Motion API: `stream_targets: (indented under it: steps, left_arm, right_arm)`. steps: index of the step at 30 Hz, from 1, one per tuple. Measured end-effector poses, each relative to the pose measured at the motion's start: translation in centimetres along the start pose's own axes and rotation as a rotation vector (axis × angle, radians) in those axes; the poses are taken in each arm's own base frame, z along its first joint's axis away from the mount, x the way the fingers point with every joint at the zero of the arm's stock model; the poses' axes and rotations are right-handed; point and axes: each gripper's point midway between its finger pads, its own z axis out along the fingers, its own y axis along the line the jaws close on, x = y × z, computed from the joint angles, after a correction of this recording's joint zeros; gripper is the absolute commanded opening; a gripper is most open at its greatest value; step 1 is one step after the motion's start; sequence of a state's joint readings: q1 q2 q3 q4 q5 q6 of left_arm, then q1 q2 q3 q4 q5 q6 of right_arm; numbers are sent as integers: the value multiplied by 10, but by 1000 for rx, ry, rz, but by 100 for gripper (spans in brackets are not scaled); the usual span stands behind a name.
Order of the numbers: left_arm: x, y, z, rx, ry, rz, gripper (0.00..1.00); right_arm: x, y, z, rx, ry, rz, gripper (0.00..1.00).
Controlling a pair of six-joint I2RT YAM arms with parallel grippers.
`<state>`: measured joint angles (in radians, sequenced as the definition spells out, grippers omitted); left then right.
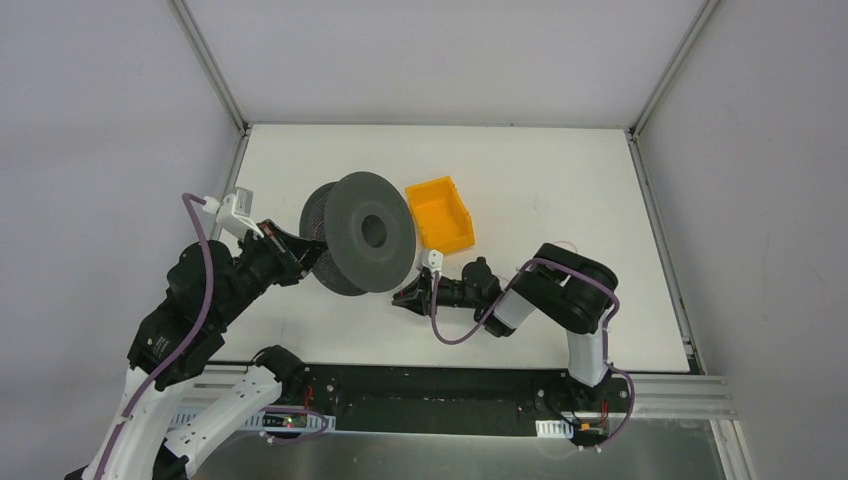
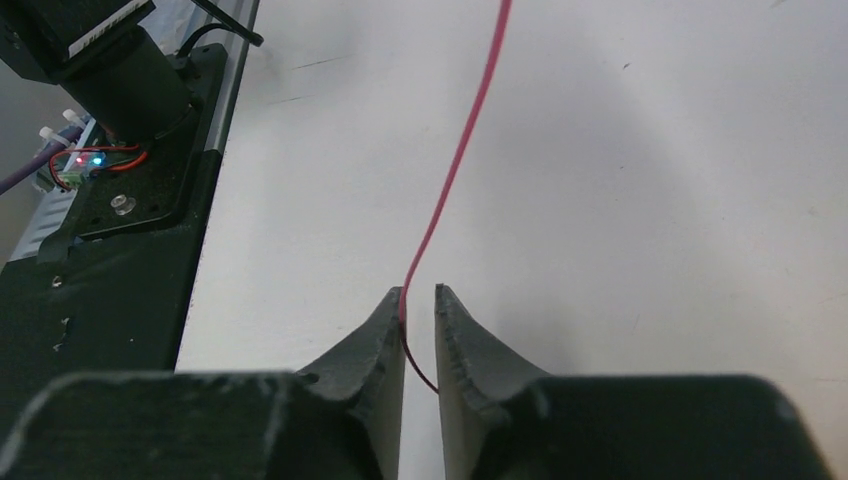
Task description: Wrap the cables
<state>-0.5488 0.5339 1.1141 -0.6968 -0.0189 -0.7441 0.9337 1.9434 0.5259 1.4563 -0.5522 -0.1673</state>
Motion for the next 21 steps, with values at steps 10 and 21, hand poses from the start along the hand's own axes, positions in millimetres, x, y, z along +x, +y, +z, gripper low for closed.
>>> stream_targets:
  steps: [10,21]
  left_arm:
    - [-19,25,20,-144,-79,120,0]
    - [-5,68,87,-357,60,396,0]
  right_arm:
    - [-10,52,-4,-4,11,27,0]
    - [-67,94,19,104,183,-46,0]
